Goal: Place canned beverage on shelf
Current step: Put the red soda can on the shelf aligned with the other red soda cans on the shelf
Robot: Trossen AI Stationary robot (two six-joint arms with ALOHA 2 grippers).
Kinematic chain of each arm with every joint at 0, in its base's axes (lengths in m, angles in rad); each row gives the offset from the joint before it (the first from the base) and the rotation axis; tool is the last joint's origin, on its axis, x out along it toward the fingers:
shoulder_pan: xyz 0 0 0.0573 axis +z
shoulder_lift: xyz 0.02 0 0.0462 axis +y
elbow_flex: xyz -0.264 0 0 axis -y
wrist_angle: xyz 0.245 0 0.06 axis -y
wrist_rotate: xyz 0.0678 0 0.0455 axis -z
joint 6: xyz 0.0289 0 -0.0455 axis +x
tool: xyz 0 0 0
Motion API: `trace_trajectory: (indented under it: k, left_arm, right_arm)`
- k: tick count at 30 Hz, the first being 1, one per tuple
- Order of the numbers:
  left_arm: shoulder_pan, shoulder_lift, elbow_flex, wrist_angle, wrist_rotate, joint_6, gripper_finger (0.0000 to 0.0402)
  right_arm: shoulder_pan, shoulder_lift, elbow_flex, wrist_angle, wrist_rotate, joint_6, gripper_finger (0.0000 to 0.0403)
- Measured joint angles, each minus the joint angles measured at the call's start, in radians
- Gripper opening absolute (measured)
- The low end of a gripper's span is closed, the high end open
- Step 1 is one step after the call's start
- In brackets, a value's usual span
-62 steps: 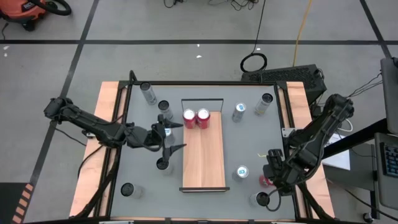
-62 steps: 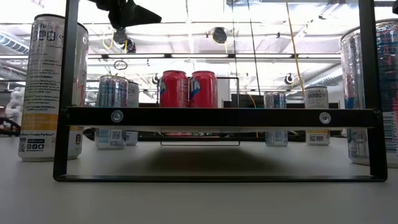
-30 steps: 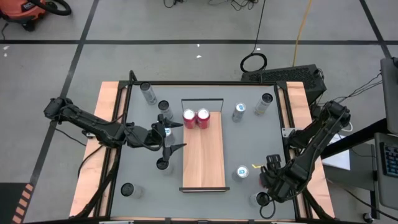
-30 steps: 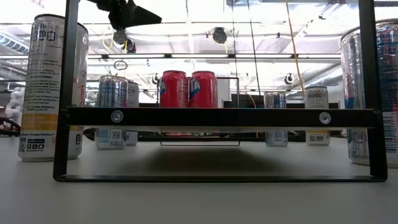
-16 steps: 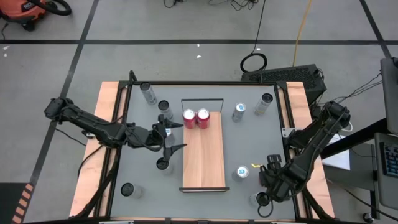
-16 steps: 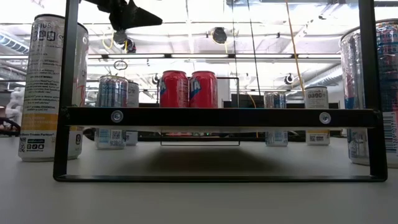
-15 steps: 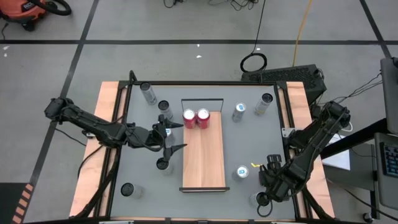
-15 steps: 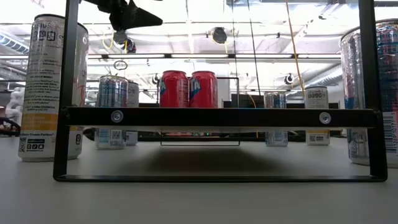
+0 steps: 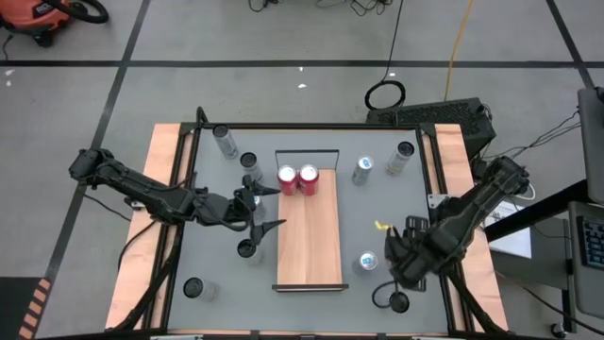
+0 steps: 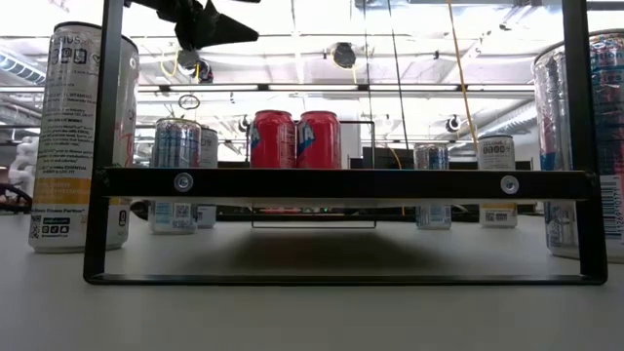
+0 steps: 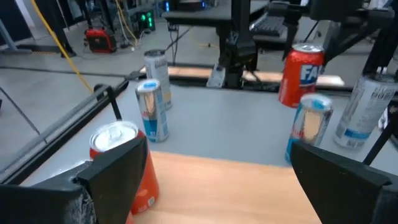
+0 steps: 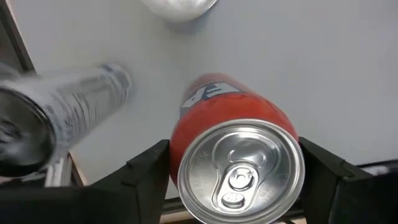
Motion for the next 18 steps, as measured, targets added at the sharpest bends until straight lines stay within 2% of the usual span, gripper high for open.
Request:
trace_trajectory:
  k: [6, 10, 18]
  left_arm:
    - [0.000, 0.000, 0.000, 0.054, 0.000, 0.045, 0.0397]
    - [0.000, 0.000, 0.000, 0.107, 0.000, 0.080, 0.0397]
    - [0.000, 0.012, 0.000, 0.169, 0.007, 0.133, 0.0397]
  right_arm:
    - [-0.074, -0.008, 0.162, -0.060, 0.039, -0.045, 0.0236]
    - [-0.126, -0.011, 0.242, -0.061, 0.125, -0.086, 0.0235]
    - [-0.232, -0.011, 0.284, -0.009, 0.293, -0.206, 0.0235]
